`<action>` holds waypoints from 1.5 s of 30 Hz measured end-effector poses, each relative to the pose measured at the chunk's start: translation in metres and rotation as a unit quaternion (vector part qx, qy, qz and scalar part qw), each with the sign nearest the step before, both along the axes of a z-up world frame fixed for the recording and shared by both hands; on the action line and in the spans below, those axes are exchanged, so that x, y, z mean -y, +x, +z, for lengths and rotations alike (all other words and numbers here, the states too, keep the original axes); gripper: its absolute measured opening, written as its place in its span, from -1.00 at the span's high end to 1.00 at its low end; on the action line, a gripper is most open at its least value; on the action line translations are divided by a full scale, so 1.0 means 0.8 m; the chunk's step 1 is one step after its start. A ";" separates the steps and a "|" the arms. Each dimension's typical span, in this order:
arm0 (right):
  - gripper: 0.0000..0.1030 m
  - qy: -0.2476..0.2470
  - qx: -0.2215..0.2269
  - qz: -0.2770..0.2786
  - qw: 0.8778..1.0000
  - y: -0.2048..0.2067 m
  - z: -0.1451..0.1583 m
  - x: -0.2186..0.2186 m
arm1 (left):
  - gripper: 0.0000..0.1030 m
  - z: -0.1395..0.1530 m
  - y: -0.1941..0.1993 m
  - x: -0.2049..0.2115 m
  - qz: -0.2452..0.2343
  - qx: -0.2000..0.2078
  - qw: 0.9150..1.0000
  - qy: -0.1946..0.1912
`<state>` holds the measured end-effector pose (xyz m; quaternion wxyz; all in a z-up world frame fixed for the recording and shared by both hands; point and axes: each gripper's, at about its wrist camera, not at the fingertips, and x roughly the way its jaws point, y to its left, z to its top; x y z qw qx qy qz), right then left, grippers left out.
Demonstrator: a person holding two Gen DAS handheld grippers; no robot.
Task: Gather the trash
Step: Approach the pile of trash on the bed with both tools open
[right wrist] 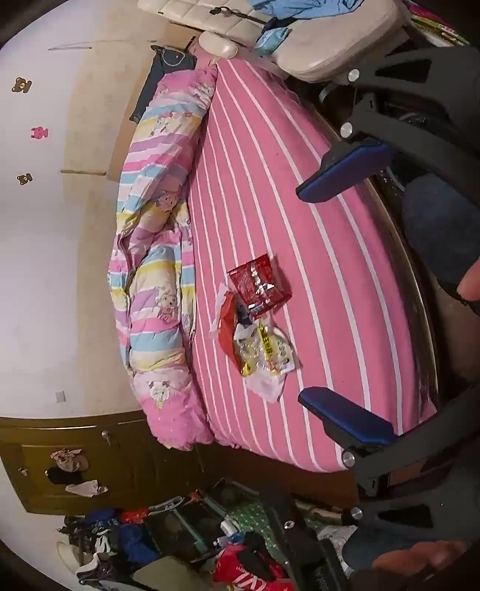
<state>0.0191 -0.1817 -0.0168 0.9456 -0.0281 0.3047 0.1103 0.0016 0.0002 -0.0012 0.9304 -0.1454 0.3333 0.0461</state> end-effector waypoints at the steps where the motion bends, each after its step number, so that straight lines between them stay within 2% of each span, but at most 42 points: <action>1: -0.91 0.001 -0.001 -0.002 1.000 0.000 0.000 0.000 | -0.90 0.000 0.001 0.000 -0.001 0.001 1.000 0.002; 8: -0.91 -0.014 0.003 -0.011 1.000 0.000 0.005 -0.006 | -0.90 -0.012 0.006 0.007 -0.014 -0.002 1.000 -0.003; 9: -0.91 0.007 -0.002 0.020 1.000 -0.004 0.013 0.005 | -0.90 -0.011 0.001 -0.001 -0.017 0.003 1.000 -0.005; 10: -0.91 0.018 -0.008 0.019 1.000 -0.002 0.014 0.010 | -0.90 -0.014 0.001 -0.003 -0.018 0.003 1.000 -0.006; 19: -0.91 -0.003 -0.017 0.002 1.000 0.016 -0.013 -0.008 | -0.90 -0.039 0.015 -0.018 -0.013 -0.016 0.999 -0.028; 28: -0.91 0.053 -0.046 0.002 0.998 0.045 -0.042 0.010 | -0.90 -0.073 0.043 -0.034 -0.011 -0.036 0.998 -0.045; 38: -0.91 0.065 -0.039 0.012 0.997 0.060 -0.055 0.000 | -0.90 -0.099 0.063 -0.041 -0.025 -0.045 0.997 -0.063; 45: -0.91 0.065 -0.038 0.010 0.997 0.061 -0.056 -0.001 | -0.90 -0.103 0.066 -0.045 -0.025 -0.043 0.996 -0.072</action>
